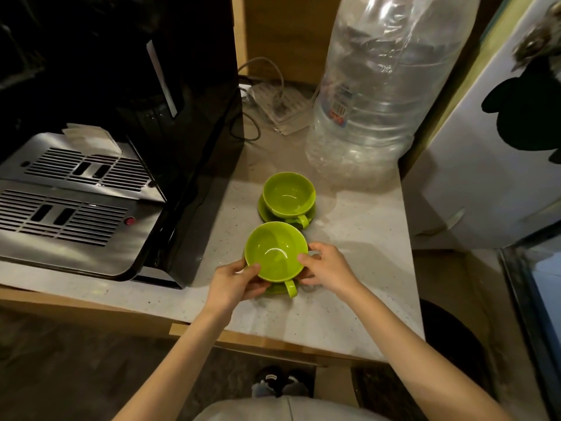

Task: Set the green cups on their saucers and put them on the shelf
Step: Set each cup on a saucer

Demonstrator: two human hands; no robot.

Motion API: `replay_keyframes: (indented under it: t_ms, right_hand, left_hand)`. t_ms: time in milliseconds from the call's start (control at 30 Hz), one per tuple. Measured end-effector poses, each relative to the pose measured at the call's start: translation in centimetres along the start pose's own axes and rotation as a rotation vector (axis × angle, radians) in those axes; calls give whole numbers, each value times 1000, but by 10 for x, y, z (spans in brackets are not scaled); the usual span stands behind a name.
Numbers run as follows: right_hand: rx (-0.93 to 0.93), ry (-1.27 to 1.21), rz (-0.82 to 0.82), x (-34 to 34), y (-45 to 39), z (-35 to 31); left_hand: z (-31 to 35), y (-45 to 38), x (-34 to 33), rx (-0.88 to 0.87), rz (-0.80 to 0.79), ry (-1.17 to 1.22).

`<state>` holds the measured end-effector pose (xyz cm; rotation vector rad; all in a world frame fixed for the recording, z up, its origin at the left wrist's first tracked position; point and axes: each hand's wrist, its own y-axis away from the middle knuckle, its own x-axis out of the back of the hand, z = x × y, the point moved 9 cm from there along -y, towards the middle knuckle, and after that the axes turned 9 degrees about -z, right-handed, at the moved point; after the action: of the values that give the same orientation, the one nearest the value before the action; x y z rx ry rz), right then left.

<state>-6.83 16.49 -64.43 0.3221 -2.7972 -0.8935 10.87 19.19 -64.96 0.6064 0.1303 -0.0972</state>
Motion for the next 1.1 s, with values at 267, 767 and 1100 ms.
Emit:
replay_keyframes:
  t_ms: [267,767,1100]
  right_hand:
    - [-20,46,61,21,-4,7]
    - [-135,-36,-16,12,-17,31]
    - [-177,-90,6,13,-1,45]
  left_hand:
    - [11,5,21,-71,67,-191]
    - [-5,-20,27,94,7,-276]
    - [-10,-6,17,84,-53,-190]
